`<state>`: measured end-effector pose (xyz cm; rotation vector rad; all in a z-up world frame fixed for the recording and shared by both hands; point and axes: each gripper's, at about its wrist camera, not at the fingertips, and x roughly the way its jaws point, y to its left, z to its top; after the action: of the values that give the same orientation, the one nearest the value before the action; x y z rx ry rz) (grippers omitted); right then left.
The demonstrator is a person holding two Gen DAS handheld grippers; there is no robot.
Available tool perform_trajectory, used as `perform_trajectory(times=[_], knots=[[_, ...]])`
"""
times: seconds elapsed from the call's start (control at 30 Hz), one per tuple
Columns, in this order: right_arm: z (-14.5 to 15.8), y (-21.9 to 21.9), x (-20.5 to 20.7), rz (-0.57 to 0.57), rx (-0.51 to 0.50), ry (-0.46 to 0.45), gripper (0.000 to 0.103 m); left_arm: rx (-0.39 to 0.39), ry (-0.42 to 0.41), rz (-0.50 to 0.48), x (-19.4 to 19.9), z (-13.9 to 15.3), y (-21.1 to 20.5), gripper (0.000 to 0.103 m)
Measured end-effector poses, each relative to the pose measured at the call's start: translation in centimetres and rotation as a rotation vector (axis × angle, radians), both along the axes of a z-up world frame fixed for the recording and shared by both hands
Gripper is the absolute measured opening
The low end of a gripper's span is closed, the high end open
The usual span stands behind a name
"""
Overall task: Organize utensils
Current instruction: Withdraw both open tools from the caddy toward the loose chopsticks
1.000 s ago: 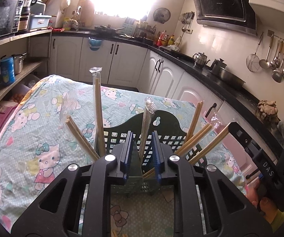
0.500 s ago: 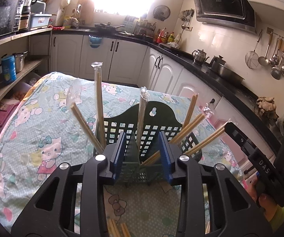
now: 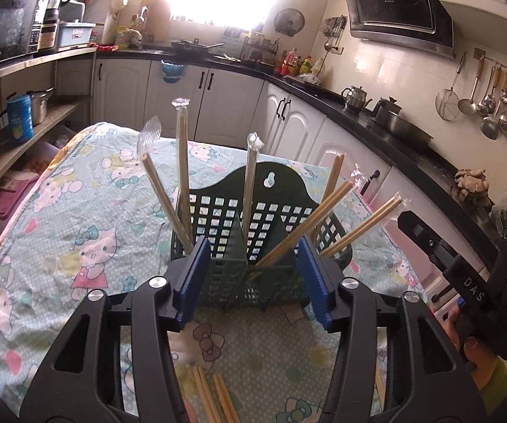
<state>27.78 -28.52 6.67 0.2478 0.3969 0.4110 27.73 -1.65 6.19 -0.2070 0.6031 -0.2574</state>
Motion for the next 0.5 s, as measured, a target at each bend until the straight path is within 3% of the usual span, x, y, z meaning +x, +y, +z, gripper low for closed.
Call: perform_trajectory(times=[0.3, 0.5], knots=[[-0.3, 0.2, -1.8, 0.018, -0.022, 0.027, 0.047, 0.007, 0.016, 0.001, -1.3, -1.2, 0.4, 0.056], [-0.9, 0.2, -2.7, 0.018, -0.053, 0.059, 0.051, 0.012, 0.031, 0.004, -2.3, -2.2, 0.8, 0.064]])
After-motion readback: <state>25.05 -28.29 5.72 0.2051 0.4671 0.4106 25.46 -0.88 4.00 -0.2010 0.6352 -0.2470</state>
